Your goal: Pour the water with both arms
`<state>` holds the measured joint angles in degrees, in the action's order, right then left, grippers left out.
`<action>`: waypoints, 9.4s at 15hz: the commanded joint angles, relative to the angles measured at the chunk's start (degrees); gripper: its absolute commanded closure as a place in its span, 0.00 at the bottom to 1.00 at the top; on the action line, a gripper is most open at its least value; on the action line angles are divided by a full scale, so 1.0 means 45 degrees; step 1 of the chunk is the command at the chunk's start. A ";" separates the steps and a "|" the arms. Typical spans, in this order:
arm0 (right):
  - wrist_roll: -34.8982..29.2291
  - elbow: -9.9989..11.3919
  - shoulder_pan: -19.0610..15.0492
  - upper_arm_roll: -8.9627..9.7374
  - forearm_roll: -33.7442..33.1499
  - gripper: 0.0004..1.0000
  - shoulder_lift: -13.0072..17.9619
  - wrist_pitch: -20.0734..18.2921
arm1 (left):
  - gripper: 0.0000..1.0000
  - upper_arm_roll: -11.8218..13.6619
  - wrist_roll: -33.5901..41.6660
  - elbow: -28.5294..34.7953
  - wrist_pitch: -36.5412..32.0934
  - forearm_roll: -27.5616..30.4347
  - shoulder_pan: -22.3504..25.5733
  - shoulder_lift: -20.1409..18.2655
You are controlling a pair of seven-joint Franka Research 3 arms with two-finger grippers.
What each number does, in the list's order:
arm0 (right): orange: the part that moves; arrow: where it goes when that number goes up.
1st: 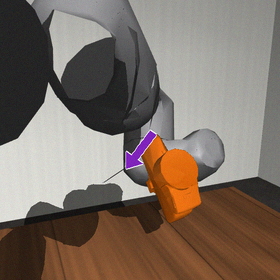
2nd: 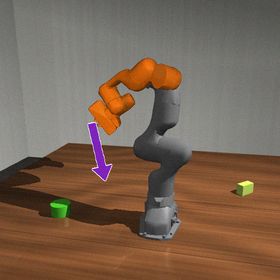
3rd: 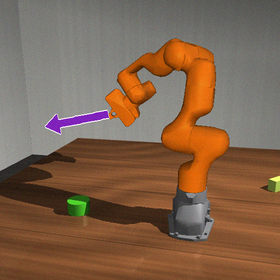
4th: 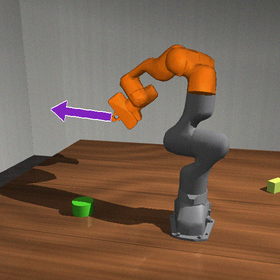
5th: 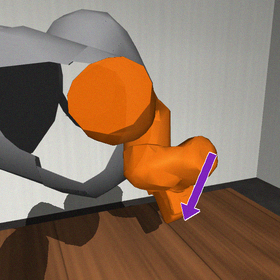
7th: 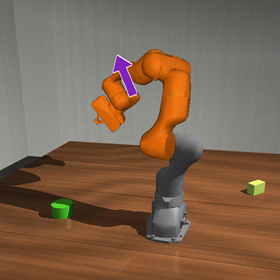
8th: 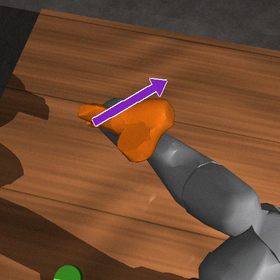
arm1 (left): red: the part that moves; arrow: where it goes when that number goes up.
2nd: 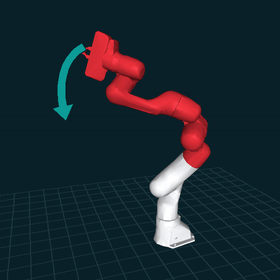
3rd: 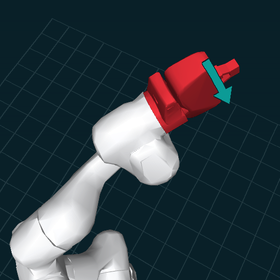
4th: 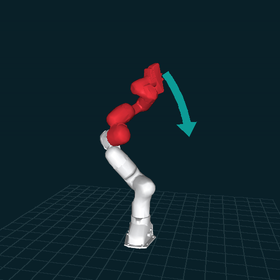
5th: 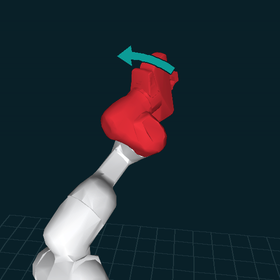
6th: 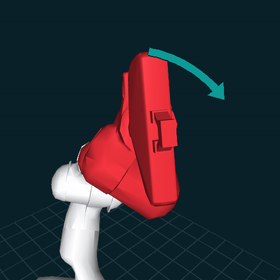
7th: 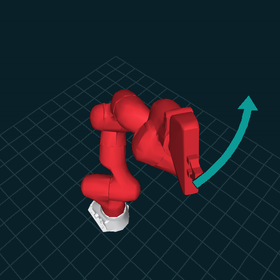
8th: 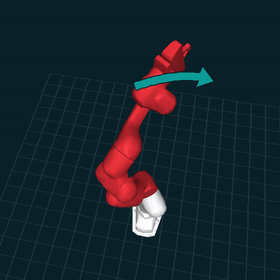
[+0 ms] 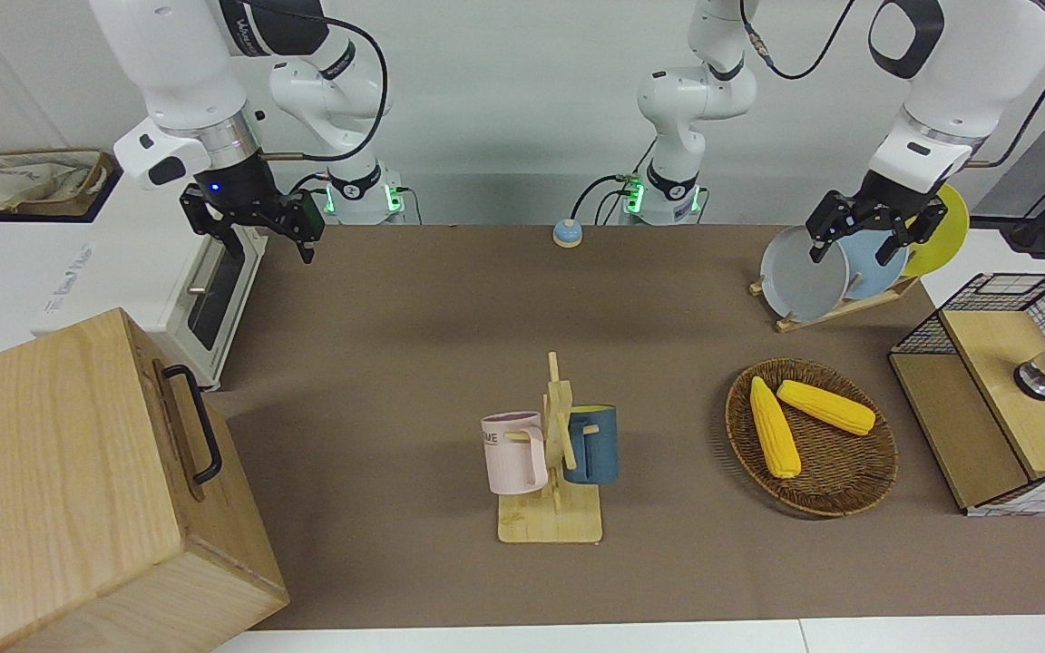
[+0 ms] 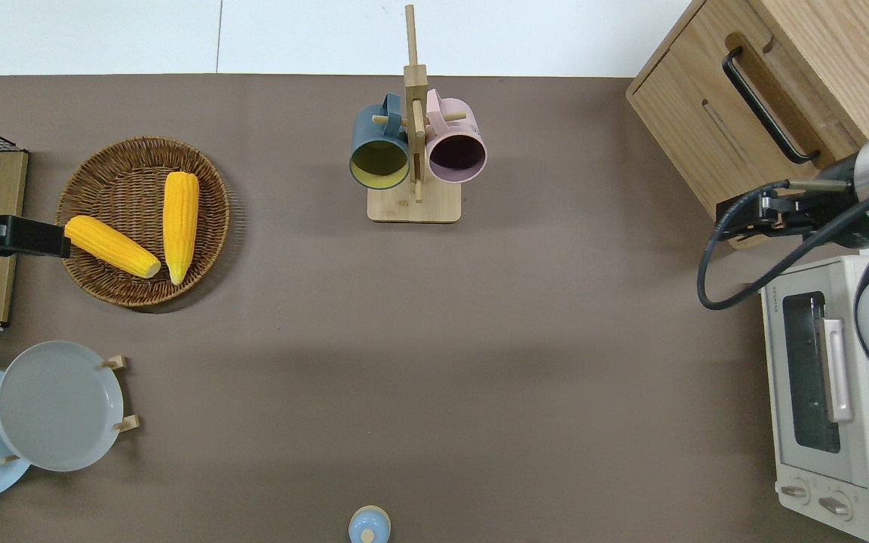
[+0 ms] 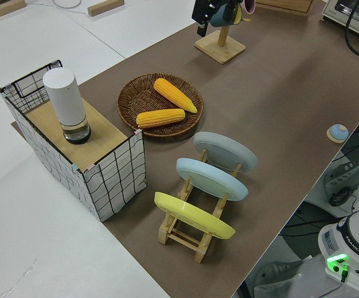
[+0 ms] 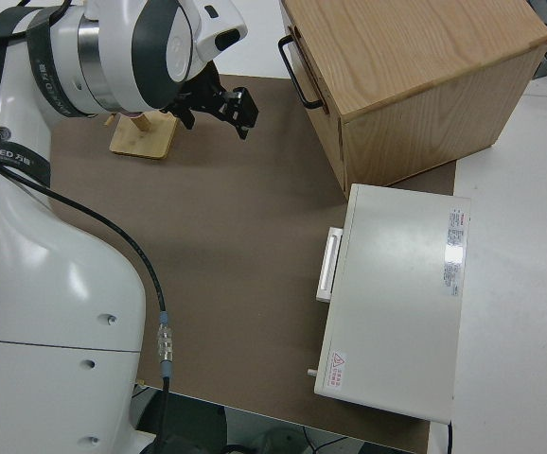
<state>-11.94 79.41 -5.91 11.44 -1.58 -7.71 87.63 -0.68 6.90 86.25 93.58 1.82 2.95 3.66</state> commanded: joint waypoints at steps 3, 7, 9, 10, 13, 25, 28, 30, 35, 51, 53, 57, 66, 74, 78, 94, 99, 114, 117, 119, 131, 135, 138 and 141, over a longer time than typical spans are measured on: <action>0.0193 -0.0011 -0.0425 0.0074 0.0057 0.01 0.0035 0.0116 | 0.00 -0.0043 0.0206 0.0228 0.0182 0.0044 0.0126 -0.0149; 0.0193 -0.0011 -0.0366 0.0152 0.0115 0.01 0.0054 0.0116 | 0.00 -0.0043 0.0206 0.0228 0.0143 0.0024 0.0146 -0.0149; 0.0193 -0.0011 -0.0269 0.0172 0.0116 0.01 0.0054 0.0116 | 0.00 -0.0043 0.0225 0.0228 0.0124 -0.0189 0.0166 -0.0149; 0.0251 -0.0011 -0.0268 0.0172 0.0116 0.01 0.0054 0.0116 | 0.00 -0.0024 0.0245 0.0228 0.0143 -0.0326 0.0166 -0.0149; 0.0369 0.0009 -0.0249 0.0191 0.0562 0.01 0.0054 0.0135 | 0.00 0.0035 0.0322 0.0228 0.0143 -0.0541 0.0496 -0.0110; -0.0393 0.1747 0.2738 0.0270 0.0663 0.01 -0.1077 0.2944 | 0.00 0.0094 0.4869 0.0091 0.0377 -0.0269 0.4030 0.0202; -0.0393 0.1728 0.3187 0.0270 0.0585 0.01 -0.1954 0.4485 | 0.00 0.0094 0.6101 -0.0045 0.0591 -0.0289 0.4890 0.0495; -0.0393 0.1689 0.3345 0.0270 0.0118 0.01 -0.2579 0.5715 | 0.00 0.0094 0.6707 -0.0046 0.1020 -0.0249 0.5534 0.0632; -0.0374 0.1591 0.3775 0.0270 -0.1267 0.01 -0.3733 0.8763 | 0.01 0.0113 0.8017 -0.0046 0.2367 0.0197 0.6687 0.1060; 0.0486 0.0360 0.3775 0.0289 -0.3359 0.47 -0.5278 1.2069 | 0.01 -0.0160 0.8799 0.0091 0.8382 0.4806 0.7197 0.3015; 0.0447 0.0341 0.3794 0.0289 -0.3614 0.52 -0.5297 1.2127 | 0.01 -0.0180 0.8897 0.0091 0.8852 0.5024 0.7178 0.3151; 0.0467 0.0146 0.3833 0.0289 -0.3615 0.67 -0.5454 1.2577 | 0.01 -0.0628 0.8917 0.0091 0.9496 0.5433 0.7197 0.3445; 0.0427 0.0067 0.3931 0.0289 -0.3615 1.00 -0.5473 1.2499 | 0.01 -0.0942 0.9502 0.0130 0.9674 0.6292 0.7333 0.3757; 0.0447 0.0087 0.3775 0.0172 -0.3907 1.00 -0.5162 1.1739 | 0.01 -0.0942 0.9639 0.0150 0.9909 0.6509 0.7334 0.4011; 0.0583 0.0126 0.3463 0.0152 -0.4103 1.00 -0.4732 1.0880 | 0.50 -0.0922 0.9659 0.0130 0.9948 0.6509 0.7314 0.4011; 0.1268 0.0165 0.2250 0.0289 -0.2484 1.00 -0.3676 0.4047 | 0.88 -0.0902 0.7807 -0.0065 0.9480 0.5944 0.7178 0.3133; -0.1558 0.0808 0.3557 0.0289 -0.1585 1.00 -0.3735 0.3046 | 0.88 -0.0941 0.6224 -0.0065 0.8465 0.4615 0.7021 0.2061; -0.7676 0.0185 0.7444 0.0289 0.3198 1.00 -0.5355 0.4840 | 0.88 -0.1137 0.1733 0.3935 0.7233 0.2194 0.4835 -0.1962; -0.8457 -0.0204 0.7835 0.0289 0.3631 1.00 -0.5881 0.5622 | 0.88 -0.1176 0.1437 0.5145 0.7330 0.2075 0.4463 -0.2840; -0.8615 -0.0498 0.8110 0.0289 0.3631 1.00 -0.6272 0.5740 | 0.88 -0.1409 0.1436 0.6199 0.7350 0.2075 0.4462 -0.3660; -0.8713 -0.0694 0.7994 0.0153 0.3221 0.01 -0.6101 0.6173 | 0.88 -0.2465 0.1339 0.9954 0.7194 0.2737 0.4014 -0.6320; -0.8850 -0.0597 0.7585 -0.0178 0.2793 0.01 -0.4404 0.4789 | 0.88 -0.2465 0.1339 1.0324 0.7194 0.3071 0.3370 -0.6534; -0.8345 -0.0577 0.6494 -0.0277 0.2442 0.01 -0.3056 0.3129 | 0.88 -0.2465 0.1358 1.0910 0.7174 0.3227 0.2766 -0.6906; -0.6629 -0.0577 0.5478 -0.0278 0.1507 0.01 -0.2155 0.1799 | 0.88 -0.2465 0.1358 1.1321 0.7194 0.3247 0.2257 -0.7140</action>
<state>-48.12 74.91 23.38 9.51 9.07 -21.81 100.15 -12.36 13.49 134.13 125.28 15.37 15.60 -24.47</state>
